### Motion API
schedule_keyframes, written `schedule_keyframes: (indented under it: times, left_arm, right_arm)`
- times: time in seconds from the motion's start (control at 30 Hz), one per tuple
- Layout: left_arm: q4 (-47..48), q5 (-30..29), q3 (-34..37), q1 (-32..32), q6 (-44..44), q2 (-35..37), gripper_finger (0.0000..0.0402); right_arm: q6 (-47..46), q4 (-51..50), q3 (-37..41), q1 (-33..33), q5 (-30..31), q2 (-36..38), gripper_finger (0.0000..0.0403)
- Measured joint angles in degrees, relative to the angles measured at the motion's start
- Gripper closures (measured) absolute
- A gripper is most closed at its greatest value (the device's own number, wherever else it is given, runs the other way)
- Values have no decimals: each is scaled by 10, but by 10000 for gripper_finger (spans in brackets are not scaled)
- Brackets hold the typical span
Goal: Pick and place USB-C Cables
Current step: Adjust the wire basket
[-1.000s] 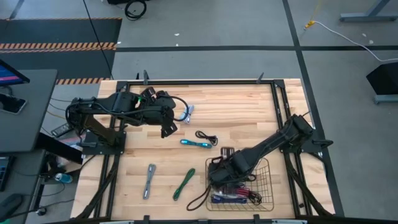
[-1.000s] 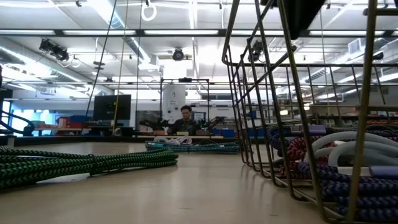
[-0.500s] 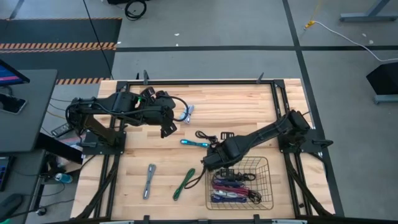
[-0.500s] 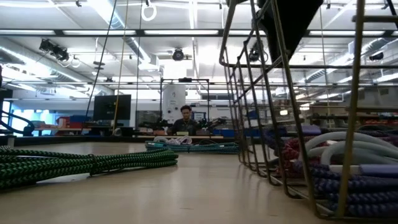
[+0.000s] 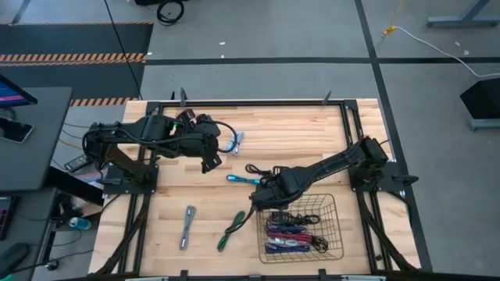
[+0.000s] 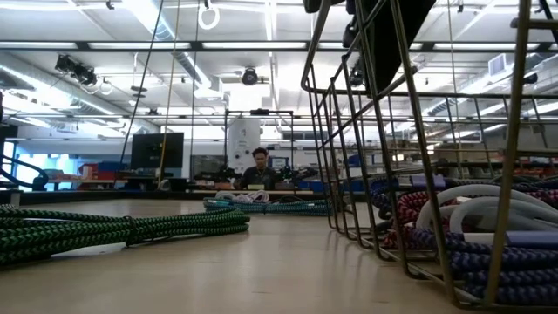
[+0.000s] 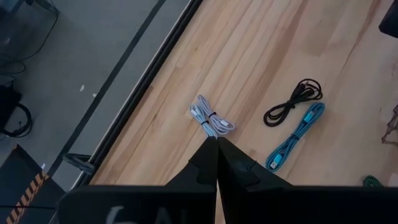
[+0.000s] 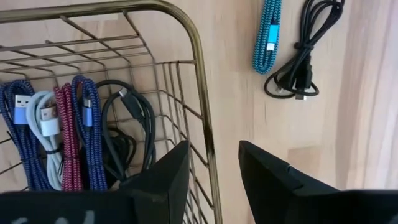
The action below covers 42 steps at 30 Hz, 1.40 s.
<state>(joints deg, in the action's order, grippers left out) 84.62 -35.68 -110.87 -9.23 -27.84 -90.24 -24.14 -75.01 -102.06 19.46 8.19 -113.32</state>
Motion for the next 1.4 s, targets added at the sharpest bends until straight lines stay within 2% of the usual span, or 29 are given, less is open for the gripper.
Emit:
schedule_keyframes:
  times: [0.2, 0.43, 0.77, 1.03, 1.4]
  left_arm:
    - [0, 0, 0, 0, 0, 0, 397]
    - [0, 0, 0, 0, 0, 0, 397]
    - [0, 0, 0, 0, 0, 0, 397]
    - [0, 0, 0, 0, 0, 0, 397]
    - [0, 0, 0, 0, 1, 0, 397]
  right_arm:
    - [1, 47, 52, 0, -22, 0, 258]
    - [-12, 72, 93, -1, -7, -1, 261]
    - [25, 73, 117, -31, 9, 0, 294]
    - [98, 98, 118, -60, 20, 0, 295]
    - [113, 108, 114, -92, 10, 1, 294]
